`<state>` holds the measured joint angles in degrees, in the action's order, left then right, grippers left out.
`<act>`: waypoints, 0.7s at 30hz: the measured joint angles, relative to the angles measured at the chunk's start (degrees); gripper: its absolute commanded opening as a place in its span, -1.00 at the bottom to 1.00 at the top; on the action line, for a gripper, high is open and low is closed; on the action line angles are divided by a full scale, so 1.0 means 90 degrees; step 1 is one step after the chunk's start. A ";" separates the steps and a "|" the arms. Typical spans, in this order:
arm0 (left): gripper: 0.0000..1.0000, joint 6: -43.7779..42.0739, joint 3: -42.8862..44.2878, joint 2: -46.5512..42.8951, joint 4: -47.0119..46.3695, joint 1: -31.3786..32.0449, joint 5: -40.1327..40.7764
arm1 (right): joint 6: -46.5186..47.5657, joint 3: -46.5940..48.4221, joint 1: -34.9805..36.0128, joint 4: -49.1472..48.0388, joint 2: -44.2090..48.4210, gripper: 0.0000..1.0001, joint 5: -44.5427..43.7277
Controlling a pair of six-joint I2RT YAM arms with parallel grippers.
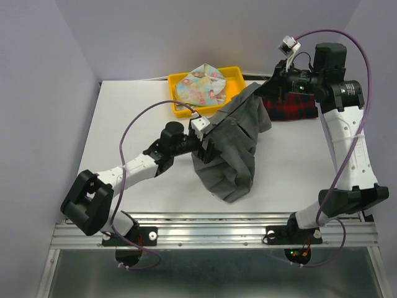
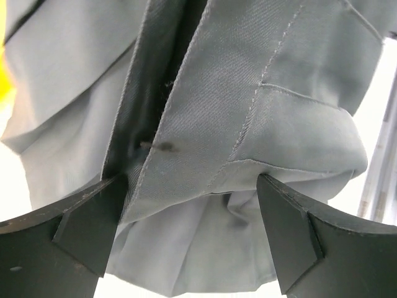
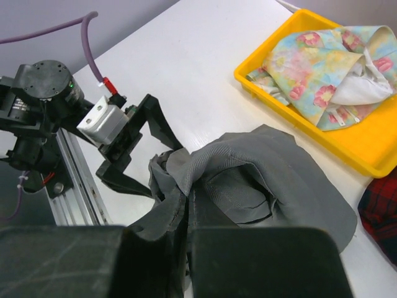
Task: Fold and stack the skirts
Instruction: Flatten the skirt out
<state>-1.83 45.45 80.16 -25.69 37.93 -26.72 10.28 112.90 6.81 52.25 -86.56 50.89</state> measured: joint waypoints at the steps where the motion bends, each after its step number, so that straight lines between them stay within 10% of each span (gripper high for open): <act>1: 0.97 -0.0078 0.0000 -0.0002 0.0000 -0.0029 0.0044 | 0.0000 0.0000 0.0000 0.0012 0.0000 -0.99 0.0063; 9: 0.93 -0.0211 0.0002 -0.0095 0.0005 -0.0109 -0.0466 | -0.0002 0.0000 0.0000 0.0019 0.0000 -0.99 0.0381; 15: -0.39 0.0576 0.0238 0.0248 -0.0180 -0.0333 -0.1564 | -0.0002 0.0109 0.0000 0.0019 -0.0002 -0.99 0.0384; 19: -1.00 0.1022 0.0403 0.0389 -0.0206 -0.0716 -0.1974 | 0.0046 0.0410 0.0000 0.0078 -0.0005 -0.99 0.0165; 21: -1.00 0.1117 0.0544 0.0369 -0.0172 -0.1032 -0.2108 | 0.0095 0.0580 0.0002 0.0153 -0.0005 -0.99 -0.0087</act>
<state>8.23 50.35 83.48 -27.24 28.64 -45.69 11.14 118.13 6.83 53.63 -86.61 50.11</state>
